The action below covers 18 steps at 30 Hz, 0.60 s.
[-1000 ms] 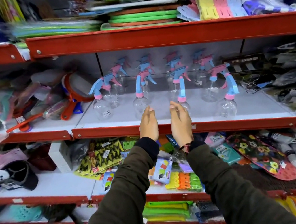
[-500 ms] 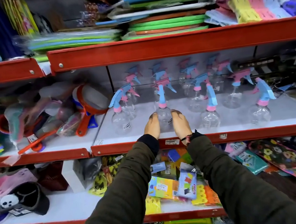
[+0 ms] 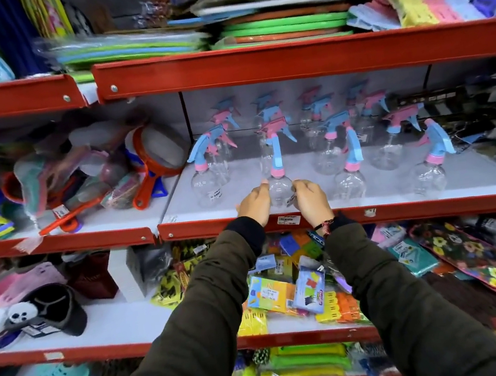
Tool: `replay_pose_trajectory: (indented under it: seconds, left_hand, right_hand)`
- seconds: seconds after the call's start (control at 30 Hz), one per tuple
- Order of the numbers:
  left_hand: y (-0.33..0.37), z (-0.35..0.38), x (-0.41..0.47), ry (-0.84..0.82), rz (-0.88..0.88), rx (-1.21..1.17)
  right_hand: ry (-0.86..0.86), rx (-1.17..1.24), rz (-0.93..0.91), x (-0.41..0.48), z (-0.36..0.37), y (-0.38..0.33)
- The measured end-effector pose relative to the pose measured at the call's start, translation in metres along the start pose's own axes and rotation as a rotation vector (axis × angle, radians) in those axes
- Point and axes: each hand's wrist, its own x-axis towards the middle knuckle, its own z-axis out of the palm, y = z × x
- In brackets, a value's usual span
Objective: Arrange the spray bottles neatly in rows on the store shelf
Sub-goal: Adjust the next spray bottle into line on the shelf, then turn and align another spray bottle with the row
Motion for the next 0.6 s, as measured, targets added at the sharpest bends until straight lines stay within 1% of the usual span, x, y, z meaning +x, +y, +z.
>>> replay_pose_trajectory:
  seconds: [0.17,0.23,0.33,0.4,0.5,0.6]
  left_hand:
    - [0.006,0.002,-0.018,-0.015,-0.033,-0.020]
    - [0.007,0.001,-0.022,0.003,-0.023,-0.034]
    - [0.002,-0.004,-0.030,0.100,0.028,-0.166]
    - [-0.003,-0.009,-0.036,0.138,0.059,-0.241]
    - [-0.015,-0.024,-0.039,0.205,0.106,-0.297]
    - [-0.029,-0.041,-0.039,0.320,0.159,-0.332]
  right_hand:
    - [-0.082,-0.035,-0.012,-0.014,-0.006,-0.008]
    - [-0.012,-0.047,-0.048,-0.022,-0.007,-0.009]
    - [0.139,0.017,-0.194,-0.041,-0.007,-0.010]
    - [0.166,0.078,-0.267,-0.051,0.001,-0.013]
    - [0.113,0.151,-0.292,-0.061,0.027,-0.021]
    - [0.043,0.184,-0.252,-0.061,0.059,-0.029]
